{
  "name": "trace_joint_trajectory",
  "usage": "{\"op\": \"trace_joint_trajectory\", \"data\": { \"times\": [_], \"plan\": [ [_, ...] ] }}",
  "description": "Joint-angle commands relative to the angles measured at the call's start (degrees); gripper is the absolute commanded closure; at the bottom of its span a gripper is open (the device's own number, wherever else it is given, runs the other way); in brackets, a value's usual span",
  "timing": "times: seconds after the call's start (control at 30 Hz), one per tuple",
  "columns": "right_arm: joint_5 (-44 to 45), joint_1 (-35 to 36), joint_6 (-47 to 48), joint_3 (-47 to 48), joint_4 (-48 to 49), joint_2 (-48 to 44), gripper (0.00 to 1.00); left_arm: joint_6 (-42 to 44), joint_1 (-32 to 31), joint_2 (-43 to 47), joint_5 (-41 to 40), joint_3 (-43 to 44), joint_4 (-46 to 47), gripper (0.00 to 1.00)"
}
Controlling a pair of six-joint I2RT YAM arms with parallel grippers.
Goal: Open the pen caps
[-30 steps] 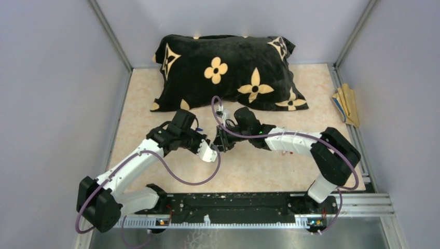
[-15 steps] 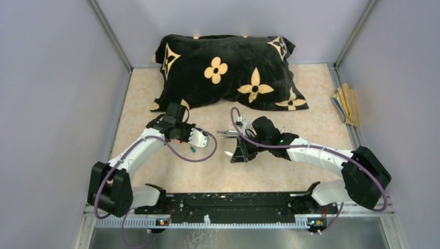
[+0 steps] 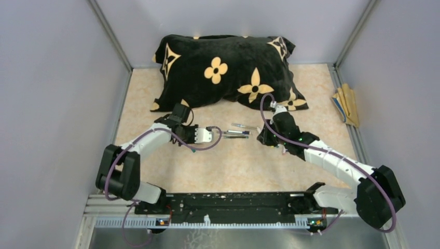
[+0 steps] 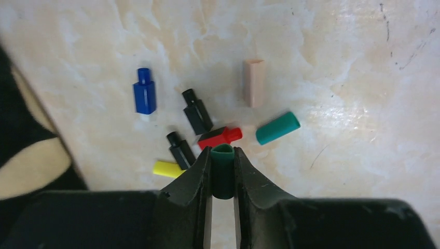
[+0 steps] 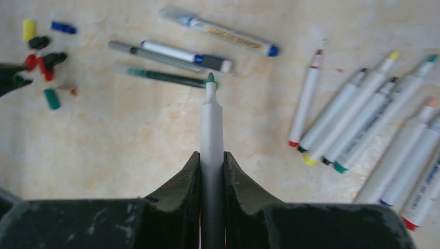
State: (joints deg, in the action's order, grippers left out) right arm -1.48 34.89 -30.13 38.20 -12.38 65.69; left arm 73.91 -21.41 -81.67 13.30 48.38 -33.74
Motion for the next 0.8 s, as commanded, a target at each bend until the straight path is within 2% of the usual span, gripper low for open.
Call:
{"op": "trace_joint_trajectory", "data": {
  "times": [0.0,0.2,0.33,0.4,0.5,0.67,0.77],
  "plan": [
    [13.57,-2.28,-1.75,-0.74,-1.85,-1.32,1.00,-6.31,1.01,-2.49,3.18,-2.36,4.57,0.77],
    [22.87,-3.80,-3.10,-2.69,-2.76,-0.60,1.00,-8.61,1.71,-4.68,3.85,-0.64,4.86,0.69],
    [27.33,-4.81,-4.07,-4.86,-2.20,0.11,1.00,-9.17,1.98,-4.91,4.54,0.53,3.98,0.55],
    [28.18,-5.20,-4.25,-5.73,-1.45,0.50,1.00,-9.58,2.22,-4.85,5.03,1.53,2.76,0.42],
    [28.50,-5.83,-4.15,-6.43,-0.51,1.26,1.00,-10.08,2.94,-4.41,6.22,3.66,0.10,0.04],
    [28.30,-6.98,-3.51,-6.87,1.01,2.68,1.00,-12.22,5.12,-3.57,10.34,9.92,-5.54,0.01],
    [28.06,-7.48,-2.98,-6.50,1.41,4.15,0.94,-13.29,6.21,-3.30,12.40,13.57,-8.89,0.01]
  ]
}}
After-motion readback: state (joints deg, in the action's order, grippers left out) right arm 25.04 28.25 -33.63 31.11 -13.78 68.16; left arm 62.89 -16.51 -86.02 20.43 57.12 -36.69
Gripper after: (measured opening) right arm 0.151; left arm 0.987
